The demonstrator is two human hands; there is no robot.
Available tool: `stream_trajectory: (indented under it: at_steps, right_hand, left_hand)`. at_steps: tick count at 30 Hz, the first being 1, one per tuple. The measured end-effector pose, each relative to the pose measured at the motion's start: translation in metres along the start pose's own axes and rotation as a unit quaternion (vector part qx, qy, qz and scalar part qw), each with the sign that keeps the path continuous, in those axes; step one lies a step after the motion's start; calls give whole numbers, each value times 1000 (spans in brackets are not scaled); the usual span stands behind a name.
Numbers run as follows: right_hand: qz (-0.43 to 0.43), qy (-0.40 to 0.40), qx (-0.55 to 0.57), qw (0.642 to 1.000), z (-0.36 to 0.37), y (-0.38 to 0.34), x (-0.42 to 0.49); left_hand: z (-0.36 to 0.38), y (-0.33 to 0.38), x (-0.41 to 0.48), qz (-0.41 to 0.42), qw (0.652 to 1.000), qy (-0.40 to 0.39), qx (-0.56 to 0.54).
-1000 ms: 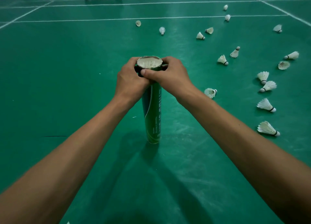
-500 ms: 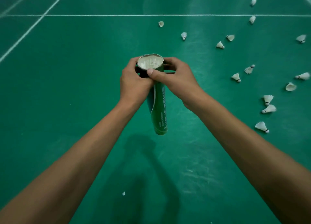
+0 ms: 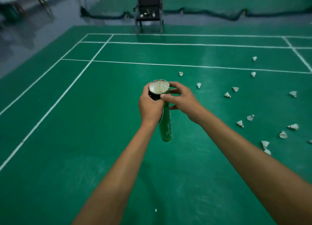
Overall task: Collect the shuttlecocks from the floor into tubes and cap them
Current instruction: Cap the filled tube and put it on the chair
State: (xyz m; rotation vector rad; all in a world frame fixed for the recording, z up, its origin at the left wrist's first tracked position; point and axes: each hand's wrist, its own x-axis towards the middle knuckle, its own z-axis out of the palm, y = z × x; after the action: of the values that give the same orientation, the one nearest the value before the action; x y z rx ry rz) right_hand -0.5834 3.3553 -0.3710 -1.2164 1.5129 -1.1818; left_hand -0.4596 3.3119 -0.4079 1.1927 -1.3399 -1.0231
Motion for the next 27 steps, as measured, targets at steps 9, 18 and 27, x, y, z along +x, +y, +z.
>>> stream_trajectory:
  at_steps: [9, 18, 27]
  right_hand:
    - [-71, 2, -20, 997, 26, -180, 63]
    - [-119, 7, -53, 991, 28, -255, 191]
    - [-137, -21, -71, 988, 25, -324, 372]
  left_hand:
    - [-70, 151, 108, 96, 993, 11, 65]
    - [-68, 192, 254, 134, 985, 18, 105]
    - [-49, 231, 429, 157, 980, 20, 123]
